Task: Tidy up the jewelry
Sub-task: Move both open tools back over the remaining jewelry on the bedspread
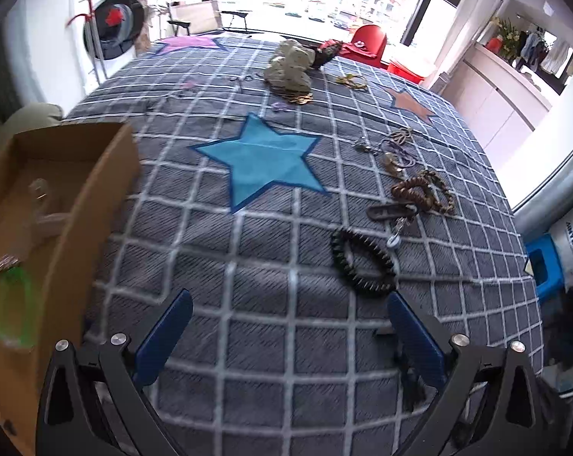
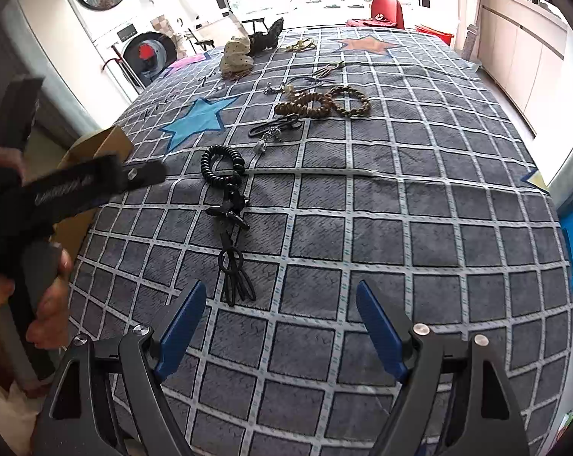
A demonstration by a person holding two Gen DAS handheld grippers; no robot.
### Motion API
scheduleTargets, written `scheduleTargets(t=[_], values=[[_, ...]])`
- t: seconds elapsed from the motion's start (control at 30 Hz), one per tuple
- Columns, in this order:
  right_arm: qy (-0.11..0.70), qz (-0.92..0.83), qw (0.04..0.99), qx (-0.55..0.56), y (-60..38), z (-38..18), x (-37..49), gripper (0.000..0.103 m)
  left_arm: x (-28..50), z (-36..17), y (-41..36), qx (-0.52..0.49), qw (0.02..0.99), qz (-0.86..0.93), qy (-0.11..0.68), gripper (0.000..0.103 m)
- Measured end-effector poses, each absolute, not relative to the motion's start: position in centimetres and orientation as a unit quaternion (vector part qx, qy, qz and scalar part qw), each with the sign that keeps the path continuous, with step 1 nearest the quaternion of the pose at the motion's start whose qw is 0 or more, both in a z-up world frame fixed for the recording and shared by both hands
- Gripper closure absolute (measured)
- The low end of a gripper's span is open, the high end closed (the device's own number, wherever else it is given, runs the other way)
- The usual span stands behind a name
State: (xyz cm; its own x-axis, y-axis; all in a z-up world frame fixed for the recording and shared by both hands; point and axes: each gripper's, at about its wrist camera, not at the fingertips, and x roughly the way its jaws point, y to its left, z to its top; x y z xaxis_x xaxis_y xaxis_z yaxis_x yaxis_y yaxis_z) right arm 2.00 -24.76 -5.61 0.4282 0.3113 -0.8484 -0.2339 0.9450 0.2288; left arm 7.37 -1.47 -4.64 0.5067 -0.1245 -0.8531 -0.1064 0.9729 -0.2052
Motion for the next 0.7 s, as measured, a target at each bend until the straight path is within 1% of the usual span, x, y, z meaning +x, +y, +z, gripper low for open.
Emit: scheduleTargets(t=[0.13,0.17,0.2,0.37,0.4,0.57,0.63,0.67,0.7], values=[[0.513,0.167,0.841,0.034,-24.1,-6.2,2.6,0.019,9.5,-5.4,-2.2,-0.118,0.854,-0.021,0.507,0.005],[0.515,0.169,0.840,0.034,-24.0,-6.4,2.7,0.019,9.8,-5.5,-2.5,-0.116,0.852,-0.025,0.509,0.009],[0.516,0.171,0.839,0.034,-23.8,-6.5,2.8,0.019,10.1,-5.6,-2.8,-0.113,0.851,-0.029,0.512,0.018],[0.512,0.178,0.840,0.018,-22.6,-6.9,2.7,0.020,11.2,-6.8,-4.6,-0.093,0.843,-0.045,0.528,0.018],[0.507,0.175,0.844,0.008,-22.2,-6.9,2.6,0.020,11.3,-6.9,-4.8,-0.089,0.842,-0.047,0.529,0.020],[0.483,0.166,0.859,-0.039,-20.6,-7.1,1.8,0.028,11.3,-6.9,-5.8,-0.070,0.849,-0.055,0.520,0.020],[0.472,0.158,0.865,-0.066,-19.9,-7.3,1.4,0.035,11.3,-7.0,-6.0,-0.063,0.851,-0.057,0.518,0.020],[0.467,0.154,0.867,-0.077,-19.7,-7.3,1.2,0.036,11.2,-7.0,-6.1,-0.060,0.852,-0.057,0.517,0.024],[0.461,0.156,0.870,-0.083,-19.5,-7.3,1.0,0.039,11.1,-6.9,-6.3,-0.051,0.854,-0.056,0.514,0.032]])
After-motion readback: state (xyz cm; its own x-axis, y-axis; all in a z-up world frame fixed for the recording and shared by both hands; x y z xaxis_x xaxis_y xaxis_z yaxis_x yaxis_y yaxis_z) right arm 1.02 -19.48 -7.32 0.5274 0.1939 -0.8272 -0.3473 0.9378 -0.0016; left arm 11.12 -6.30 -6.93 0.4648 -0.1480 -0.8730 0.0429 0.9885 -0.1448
